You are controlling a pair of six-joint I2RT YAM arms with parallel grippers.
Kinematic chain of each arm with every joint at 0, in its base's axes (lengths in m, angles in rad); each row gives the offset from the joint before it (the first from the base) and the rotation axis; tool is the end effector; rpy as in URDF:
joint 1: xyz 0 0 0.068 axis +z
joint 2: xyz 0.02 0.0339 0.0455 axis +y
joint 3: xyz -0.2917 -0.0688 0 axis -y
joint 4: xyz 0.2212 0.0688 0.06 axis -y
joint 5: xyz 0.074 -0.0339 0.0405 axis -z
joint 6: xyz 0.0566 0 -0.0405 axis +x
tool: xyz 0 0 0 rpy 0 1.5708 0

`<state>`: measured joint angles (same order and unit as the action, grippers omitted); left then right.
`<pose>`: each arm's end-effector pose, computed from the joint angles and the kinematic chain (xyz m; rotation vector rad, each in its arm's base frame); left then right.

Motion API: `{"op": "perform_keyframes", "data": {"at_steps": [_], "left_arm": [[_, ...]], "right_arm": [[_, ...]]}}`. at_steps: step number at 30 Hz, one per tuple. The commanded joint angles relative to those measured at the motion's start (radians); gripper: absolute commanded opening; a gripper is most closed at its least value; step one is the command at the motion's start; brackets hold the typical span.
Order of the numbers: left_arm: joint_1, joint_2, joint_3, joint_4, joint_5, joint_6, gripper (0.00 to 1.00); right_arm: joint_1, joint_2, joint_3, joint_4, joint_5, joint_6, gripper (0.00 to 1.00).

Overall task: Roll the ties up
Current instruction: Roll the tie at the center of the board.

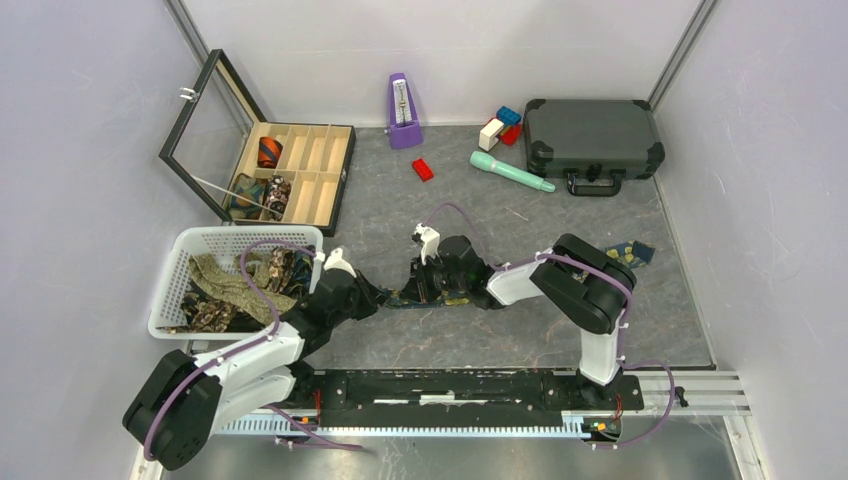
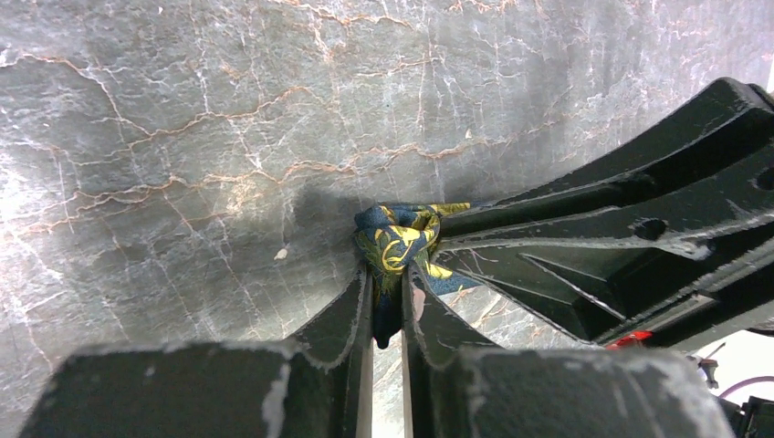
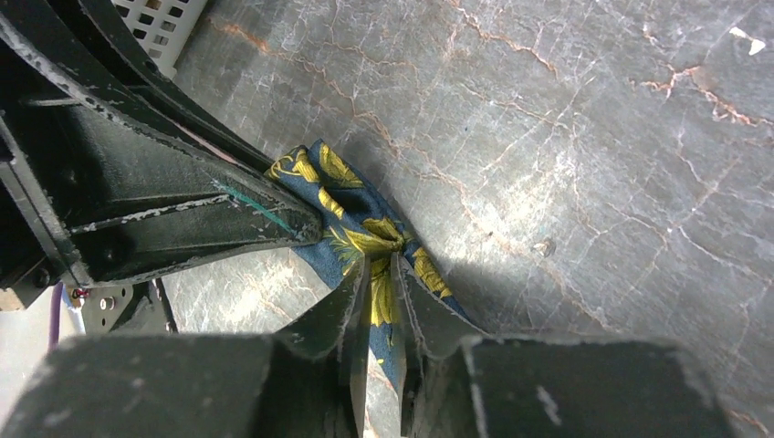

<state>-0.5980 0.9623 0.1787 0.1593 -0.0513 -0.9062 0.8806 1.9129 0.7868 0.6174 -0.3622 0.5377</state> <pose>0.1324 -0.0867 0.1629 -0.3840 2.2747 -0.7637 0.2252 0.3043 0.1526 -0.6300 2.2025 1.1877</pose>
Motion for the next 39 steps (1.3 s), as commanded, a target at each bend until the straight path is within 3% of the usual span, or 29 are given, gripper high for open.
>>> {"op": "perform_keyframes", "data": {"at_steps": [1, 9, 30, 39], "left_arm": [[-0.01, -0.008, 0.046, -0.064, -0.046, 0.059, 0.02], [-0.022, -0.043, 0.071, -0.155, -0.123, 0.05, 0.02], [-0.115, -0.021, 0.227, -0.386, -0.27, 0.084, 0.02], [-0.179, 0.039, 0.308, -0.485, -0.389, 0.091, 0.02]], "right_arm": [[-0.005, -0.074, 0.03, -0.108, 0.011, -0.037, 0.22], [0.008, -0.112, 0.025, -0.128, 0.045, -0.011, 0.24], [0.066, 0.085, 0.178, -0.043, 0.022, 0.084, 0.18], [0.067, 0.037, 0.171, -0.087, 0.015, 0.043, 0.18]]}}
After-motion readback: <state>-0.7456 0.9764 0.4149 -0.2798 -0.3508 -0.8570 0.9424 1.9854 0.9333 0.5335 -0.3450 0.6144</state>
